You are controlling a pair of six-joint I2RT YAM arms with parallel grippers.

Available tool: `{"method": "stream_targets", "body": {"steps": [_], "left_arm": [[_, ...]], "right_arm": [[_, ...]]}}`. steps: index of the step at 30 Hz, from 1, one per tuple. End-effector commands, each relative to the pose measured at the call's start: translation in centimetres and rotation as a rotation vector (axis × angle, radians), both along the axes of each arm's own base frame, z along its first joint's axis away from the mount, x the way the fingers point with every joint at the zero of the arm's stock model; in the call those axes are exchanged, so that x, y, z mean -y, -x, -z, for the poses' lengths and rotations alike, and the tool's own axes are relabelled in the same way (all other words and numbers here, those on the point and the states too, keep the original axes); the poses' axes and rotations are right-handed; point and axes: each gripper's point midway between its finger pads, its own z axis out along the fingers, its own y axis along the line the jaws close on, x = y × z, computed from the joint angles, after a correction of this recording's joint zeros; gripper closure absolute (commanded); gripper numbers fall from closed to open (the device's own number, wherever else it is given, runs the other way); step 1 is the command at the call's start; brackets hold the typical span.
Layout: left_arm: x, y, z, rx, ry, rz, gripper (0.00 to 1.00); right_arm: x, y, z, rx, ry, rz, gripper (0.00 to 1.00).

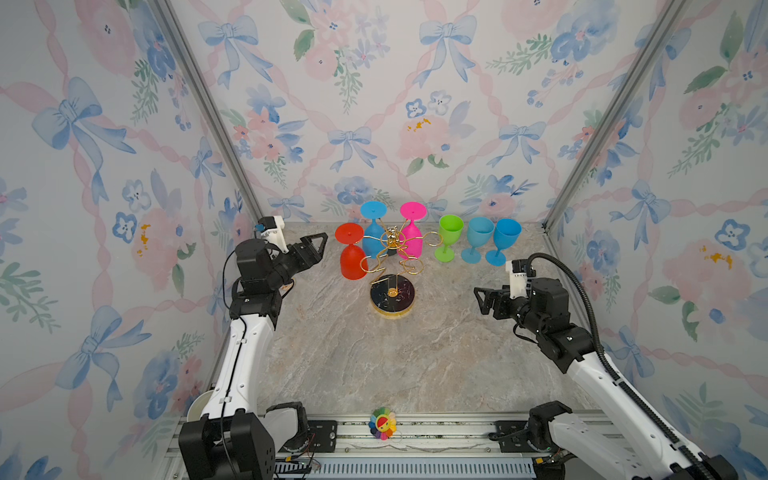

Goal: Take the wine glass off the wine glass rack
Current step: 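Reach the left gripper to the hanging red glass foot and close on it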

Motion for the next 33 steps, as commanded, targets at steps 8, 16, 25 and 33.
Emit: {"method": "stream_targets", "body": {"steps": [8, 16, 25, 33], "left_arm": [[2.6, -0.4, -1.6, -0.013, 0.075, 0.107, 0.39], [3.7, -0.7, -1.3, -0.038, 0.097, 0.161, 0.52], [4.5, -1.3, -0.7, -0.08, 0.13, 0.18, 0.57], [5.5, -1.6, -0.7, -0.099, 0.151, 0.209, 0.63]], "right_arm": [[0.2, 0.8, 0.7, -0.01, -0.003, 0.015, 0.04], [0.4, 1.1, 0.9, -0.019, -0.006, 0.024, 0.05], [0.6, 1.3, 1.1, -0.018, -0.005, 0.033, 0.05], [0.6, 1.3, 1.2, -0.018, -0.004, 0.035, 0.06]]}}
